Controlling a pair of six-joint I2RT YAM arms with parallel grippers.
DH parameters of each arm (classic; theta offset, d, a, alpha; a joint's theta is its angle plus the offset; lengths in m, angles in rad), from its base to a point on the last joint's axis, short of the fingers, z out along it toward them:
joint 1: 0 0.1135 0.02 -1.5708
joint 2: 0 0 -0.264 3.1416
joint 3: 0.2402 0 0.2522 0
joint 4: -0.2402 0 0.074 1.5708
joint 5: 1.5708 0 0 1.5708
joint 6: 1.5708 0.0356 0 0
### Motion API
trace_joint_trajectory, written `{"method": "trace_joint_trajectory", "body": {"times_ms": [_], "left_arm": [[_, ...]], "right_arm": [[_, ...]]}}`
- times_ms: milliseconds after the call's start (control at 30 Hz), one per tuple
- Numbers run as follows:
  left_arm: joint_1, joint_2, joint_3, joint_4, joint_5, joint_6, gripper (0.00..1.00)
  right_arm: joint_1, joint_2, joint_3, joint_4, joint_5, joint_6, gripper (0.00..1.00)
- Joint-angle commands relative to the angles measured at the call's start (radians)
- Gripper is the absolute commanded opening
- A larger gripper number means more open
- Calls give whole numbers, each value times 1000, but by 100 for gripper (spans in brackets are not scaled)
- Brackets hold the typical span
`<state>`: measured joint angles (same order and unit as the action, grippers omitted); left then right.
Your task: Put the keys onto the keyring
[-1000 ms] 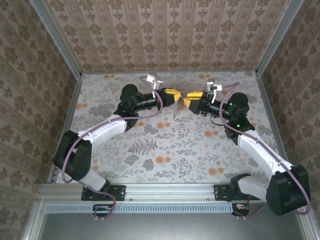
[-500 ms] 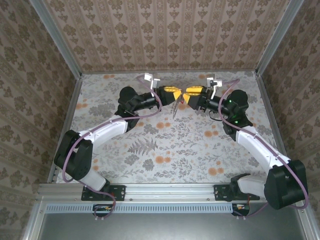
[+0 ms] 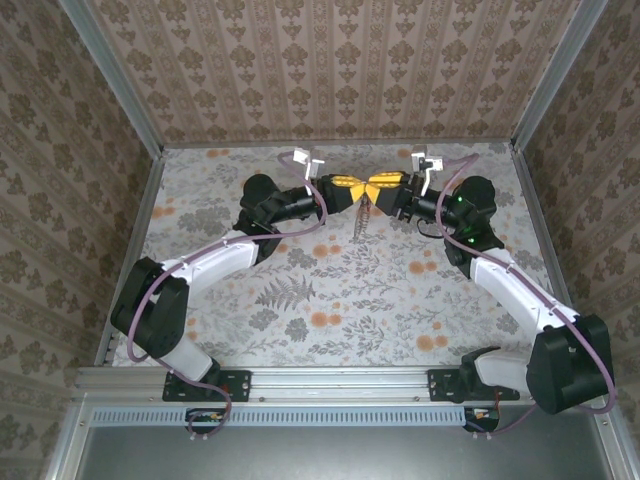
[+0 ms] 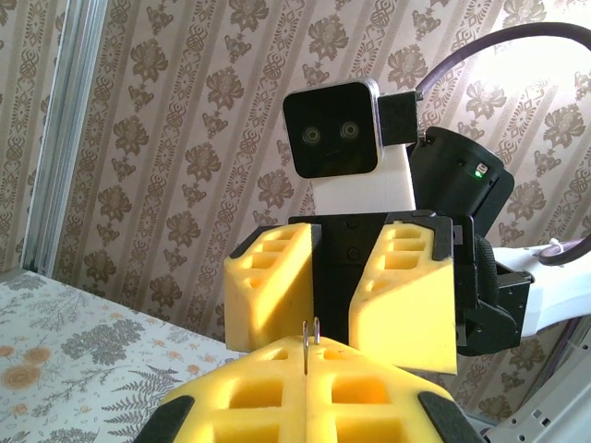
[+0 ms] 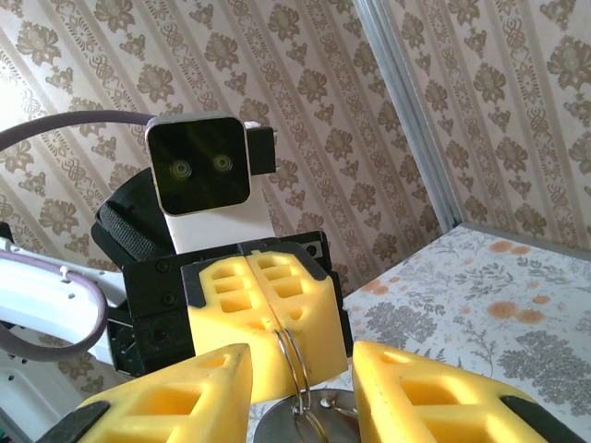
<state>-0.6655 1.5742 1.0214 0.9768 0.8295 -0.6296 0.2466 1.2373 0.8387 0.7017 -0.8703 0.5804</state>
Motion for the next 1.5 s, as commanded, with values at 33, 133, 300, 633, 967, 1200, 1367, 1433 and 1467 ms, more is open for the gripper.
{"method": "trace_joint_trajectory", "body": {"times_ms": [33,133,300,633,967,1200,1367,1433,1467], "left_arm": [[-8,11,46,42,14,-12,0],[-9,13,49,39,13,-10,0],[-11,16,54,29,14,-6,0],[60,-99,67,-373,51,283,31],[95,-127,261,-1048,143,720,42],[109,-75,377,-1276,241,856,43],[109,-43,419,-1321,290,880,43],[109,-29,433,-1328,302,881,43],[109,-25,437,-1327,308,880,43]], "right_arm": [[-1,7,26,33,-46,6,30],[-1,8,25,33,-56,4,17],[-1,1,25,6,-58,-22,0],[-4,-27,114,-358,-28,-276,0],[-4,21,257,-726,-33,-530,0],[-3,37,347,-911,-87,-654,0],[2,49,367,-951,-131,-677,0],[6,54,370,-953,-145,-677,0],[10,57,372,-955,-147,-677,0]]}}
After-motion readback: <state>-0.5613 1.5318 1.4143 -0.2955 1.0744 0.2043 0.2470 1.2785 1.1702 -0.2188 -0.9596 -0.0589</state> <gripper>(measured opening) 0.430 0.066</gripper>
